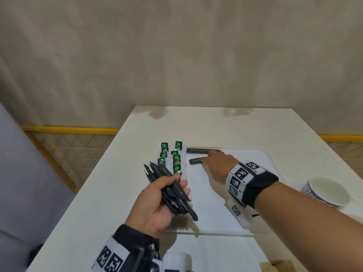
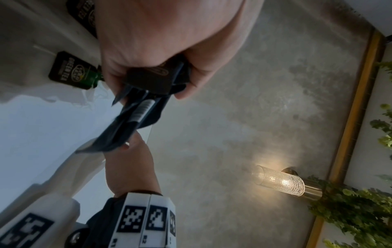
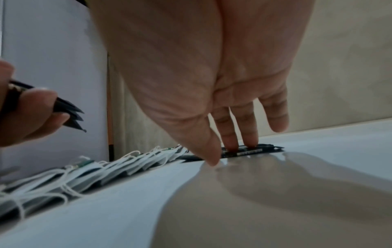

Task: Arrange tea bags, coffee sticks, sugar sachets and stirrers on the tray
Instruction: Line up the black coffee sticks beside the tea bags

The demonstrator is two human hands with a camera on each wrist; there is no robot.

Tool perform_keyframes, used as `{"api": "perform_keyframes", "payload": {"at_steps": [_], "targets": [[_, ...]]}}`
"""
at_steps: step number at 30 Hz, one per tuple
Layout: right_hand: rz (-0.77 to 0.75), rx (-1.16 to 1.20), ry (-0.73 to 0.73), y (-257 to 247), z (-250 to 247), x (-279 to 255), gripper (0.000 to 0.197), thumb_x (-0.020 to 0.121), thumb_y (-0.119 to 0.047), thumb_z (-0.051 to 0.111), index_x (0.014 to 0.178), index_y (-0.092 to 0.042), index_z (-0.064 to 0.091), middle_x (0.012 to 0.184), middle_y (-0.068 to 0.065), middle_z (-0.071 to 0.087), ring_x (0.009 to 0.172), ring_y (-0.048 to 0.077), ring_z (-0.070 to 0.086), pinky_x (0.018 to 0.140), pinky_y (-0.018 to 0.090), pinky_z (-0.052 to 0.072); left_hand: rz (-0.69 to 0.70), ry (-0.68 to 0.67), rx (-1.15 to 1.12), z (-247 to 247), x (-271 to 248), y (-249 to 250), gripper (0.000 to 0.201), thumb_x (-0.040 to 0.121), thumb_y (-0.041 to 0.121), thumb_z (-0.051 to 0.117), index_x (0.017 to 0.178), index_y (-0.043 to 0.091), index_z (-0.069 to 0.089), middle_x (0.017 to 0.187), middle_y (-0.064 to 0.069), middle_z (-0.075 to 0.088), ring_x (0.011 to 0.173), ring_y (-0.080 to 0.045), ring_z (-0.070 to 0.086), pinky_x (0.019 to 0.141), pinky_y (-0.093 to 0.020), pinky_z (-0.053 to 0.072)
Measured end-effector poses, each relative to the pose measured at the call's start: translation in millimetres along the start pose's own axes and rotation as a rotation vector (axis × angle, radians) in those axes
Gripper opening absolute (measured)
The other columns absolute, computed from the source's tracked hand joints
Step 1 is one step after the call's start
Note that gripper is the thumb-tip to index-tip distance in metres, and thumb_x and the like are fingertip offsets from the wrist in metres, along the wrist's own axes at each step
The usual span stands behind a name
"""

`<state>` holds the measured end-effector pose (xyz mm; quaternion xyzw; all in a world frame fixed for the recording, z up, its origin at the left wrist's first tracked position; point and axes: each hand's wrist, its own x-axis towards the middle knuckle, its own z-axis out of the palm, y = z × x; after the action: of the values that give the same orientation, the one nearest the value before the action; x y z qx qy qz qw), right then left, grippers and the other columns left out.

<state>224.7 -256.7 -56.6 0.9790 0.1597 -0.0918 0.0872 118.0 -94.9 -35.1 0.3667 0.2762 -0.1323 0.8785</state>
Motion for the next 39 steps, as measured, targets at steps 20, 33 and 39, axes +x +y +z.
{"api": "perform_keyframes", "payload": {"at_steps": [20,33,39], "targets": [[0.111,-0.052,-0.042,-29.5,-1.7,18.0,0.038,0.096,-0.014,0.045,0.134,-0.014,0.041,0.135,0.010,0.038,0.127,0.027,0.038,0.097,0.032,0.035,-0.018,0.004,-0.007,-3.6,-5.5,-4.0,0.019,0.090,0.004,0.054,0.099,-0.008,0.064,0.089,-0.025,0.068,0.083,-0.031,0.066,0.062,-0.044,0.058],[0.044,-0.023,-0.059,-17.8,1.1,15.0,0.053,0.090,-0.015,0.053,0.139,-0.029,0.038,0.130,0.011,0.037,0.124,0.033,0.036,0.095,0.040,0.044,-0.026,-0.001,-0.004,-5.0,-1.0,-9.0,0.017,0.090,0.004,0.054,0.095,-0.009,0.064,0.077,-0.023,0.070,0.082,-0.030,0.066,0.060,-0.041,0.060],[0.075,0.006,-0.021,-19.6,-3.3,16.2,0.049,0.093,-0.017,0.050,0.139,-0.032,0.041,0.128,0.009,0.038,0.122,0.031,0.038,0.094,0.038,0.043,-0.027,-0.004,0.004,-4.2,0.8,-9.7,0.017,0.089,0.003,0.055,0.092,-0.010,0.064,0.078,-0.024,0.070,0.084,-0.030,0.067,0.063,-0.044,0.059]]}}
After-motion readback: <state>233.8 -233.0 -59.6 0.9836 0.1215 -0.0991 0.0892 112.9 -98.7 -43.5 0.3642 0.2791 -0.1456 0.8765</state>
